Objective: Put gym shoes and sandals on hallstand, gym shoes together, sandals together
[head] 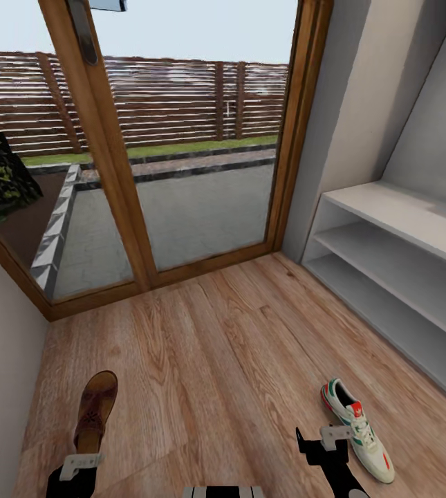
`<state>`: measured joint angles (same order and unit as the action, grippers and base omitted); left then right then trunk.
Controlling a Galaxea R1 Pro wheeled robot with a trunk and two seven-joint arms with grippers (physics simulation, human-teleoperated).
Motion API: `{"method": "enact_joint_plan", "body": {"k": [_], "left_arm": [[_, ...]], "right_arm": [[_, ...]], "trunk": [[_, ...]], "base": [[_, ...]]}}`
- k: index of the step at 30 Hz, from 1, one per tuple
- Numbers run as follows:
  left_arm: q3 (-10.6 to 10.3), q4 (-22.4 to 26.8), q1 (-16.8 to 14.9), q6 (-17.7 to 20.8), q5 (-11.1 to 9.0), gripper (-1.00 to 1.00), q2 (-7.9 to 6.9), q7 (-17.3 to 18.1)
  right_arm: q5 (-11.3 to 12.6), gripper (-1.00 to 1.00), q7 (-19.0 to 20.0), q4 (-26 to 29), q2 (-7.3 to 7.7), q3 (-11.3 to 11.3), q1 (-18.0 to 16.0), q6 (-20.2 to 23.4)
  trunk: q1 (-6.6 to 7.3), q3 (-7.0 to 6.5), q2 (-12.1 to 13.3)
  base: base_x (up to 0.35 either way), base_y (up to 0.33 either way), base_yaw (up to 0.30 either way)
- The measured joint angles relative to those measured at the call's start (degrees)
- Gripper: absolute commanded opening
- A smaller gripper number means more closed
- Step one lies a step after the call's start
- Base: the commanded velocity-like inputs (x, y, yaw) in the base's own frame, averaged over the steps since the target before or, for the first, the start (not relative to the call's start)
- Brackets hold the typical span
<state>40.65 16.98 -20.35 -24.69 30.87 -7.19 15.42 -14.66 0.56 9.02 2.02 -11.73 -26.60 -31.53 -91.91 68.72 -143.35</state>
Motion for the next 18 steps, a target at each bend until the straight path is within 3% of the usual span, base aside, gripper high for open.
{"method": "enact_joint_plan", "body": {"k": [9,18], "left_arm": [[0.0,-0.2,0.0,0.0,0.0,-1.00,-0.03,0.0],[0.0,-0.3,0.0,0.0,0.0,-1.00,0.00,0.0]], "right_arm": [[0.0,1.00,0.0,-0.2,0.01,0.0,0.0,0.1],[0.0,1.00,0.0,-0.2,0.01,0.0,0.0,0.2]], "trunk": [[0.23,-2.80,0.1],[2.20,-5.22,3.7]], "base": [[0.000,0.000,0.000],[0.000,0.000,0.000]]}}
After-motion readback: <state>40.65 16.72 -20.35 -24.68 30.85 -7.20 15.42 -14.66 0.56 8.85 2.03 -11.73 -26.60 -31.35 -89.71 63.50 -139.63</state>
